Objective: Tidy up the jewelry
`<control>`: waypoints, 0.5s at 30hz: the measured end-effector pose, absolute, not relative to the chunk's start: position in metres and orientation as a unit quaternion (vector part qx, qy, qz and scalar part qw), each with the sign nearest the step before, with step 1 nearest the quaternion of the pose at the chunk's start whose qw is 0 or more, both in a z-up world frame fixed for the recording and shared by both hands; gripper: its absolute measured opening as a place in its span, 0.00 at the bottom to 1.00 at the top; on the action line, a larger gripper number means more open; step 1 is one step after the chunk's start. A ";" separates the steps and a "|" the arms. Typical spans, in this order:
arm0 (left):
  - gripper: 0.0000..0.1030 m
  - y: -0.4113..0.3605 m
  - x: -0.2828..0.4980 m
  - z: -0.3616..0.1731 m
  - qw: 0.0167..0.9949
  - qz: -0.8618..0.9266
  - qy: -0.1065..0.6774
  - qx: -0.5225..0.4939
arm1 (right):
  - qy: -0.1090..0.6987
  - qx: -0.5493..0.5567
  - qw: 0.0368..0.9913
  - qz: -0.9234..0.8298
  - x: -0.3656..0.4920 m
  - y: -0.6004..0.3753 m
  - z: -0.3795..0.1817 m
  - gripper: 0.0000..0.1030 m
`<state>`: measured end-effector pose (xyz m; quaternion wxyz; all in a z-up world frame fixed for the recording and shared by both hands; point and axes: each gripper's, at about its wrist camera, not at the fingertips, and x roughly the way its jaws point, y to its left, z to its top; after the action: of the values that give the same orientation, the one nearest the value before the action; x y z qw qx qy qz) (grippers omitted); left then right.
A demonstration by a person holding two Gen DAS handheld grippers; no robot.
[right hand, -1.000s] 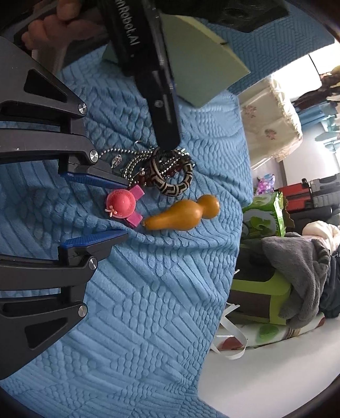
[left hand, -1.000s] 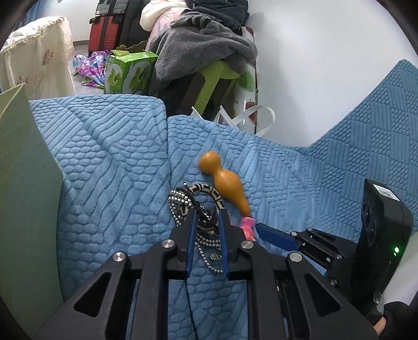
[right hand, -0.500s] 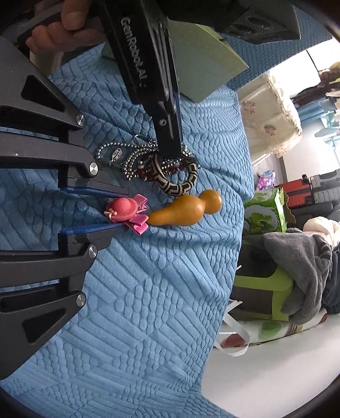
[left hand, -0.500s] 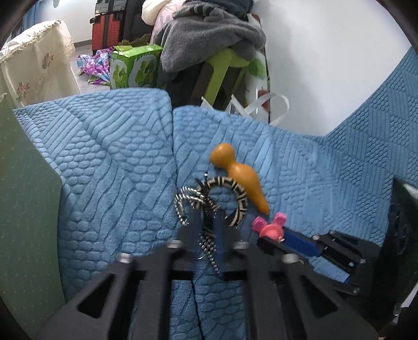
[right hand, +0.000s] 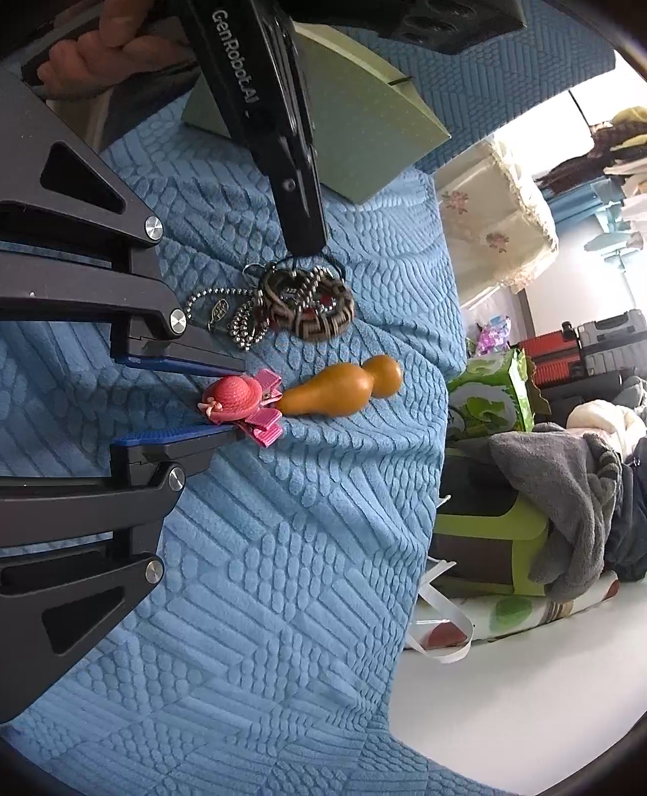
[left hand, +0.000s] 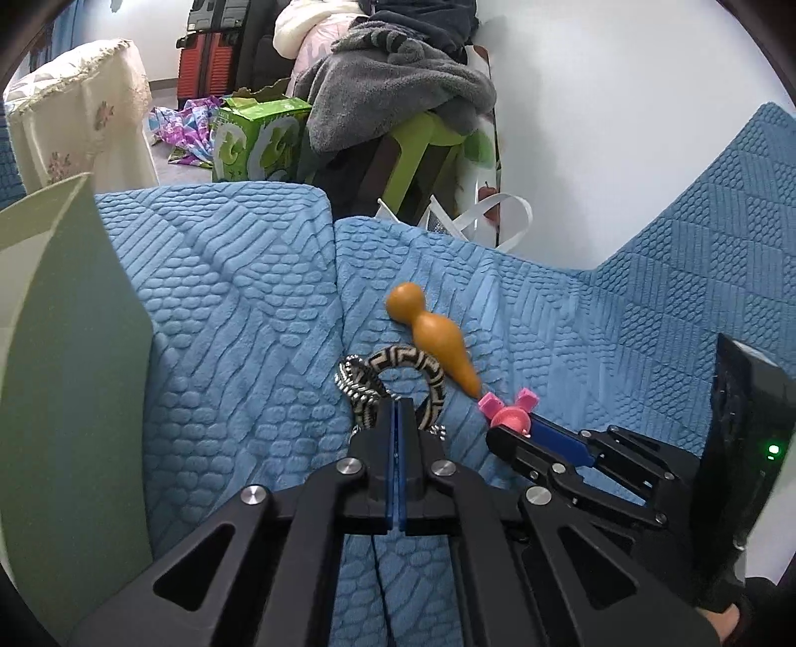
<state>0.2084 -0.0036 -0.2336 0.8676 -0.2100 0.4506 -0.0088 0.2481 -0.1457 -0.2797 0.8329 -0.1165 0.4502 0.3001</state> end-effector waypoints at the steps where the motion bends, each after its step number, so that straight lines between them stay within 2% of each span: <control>1: 0.00 -0.003 0.206 -0.230 0.868 -0.012 0.448 -0.212 | 0.449 -0.115 0.835 0.297 0.246 -0.147 -0.277 0.16; 15: 0.00 0.006 0.172 -0.182 0.884 -0.030 0.418 -0.204 | 0.437 -0.082 0.847 0.291 0.213 -0.152 -0.240 0.16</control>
<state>0.1719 0.0061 -0.1819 0.8845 -0.2042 0.4185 -0.0302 0.2126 -0.1520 -0.2401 0.8471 -0.0819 0.4368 0.2913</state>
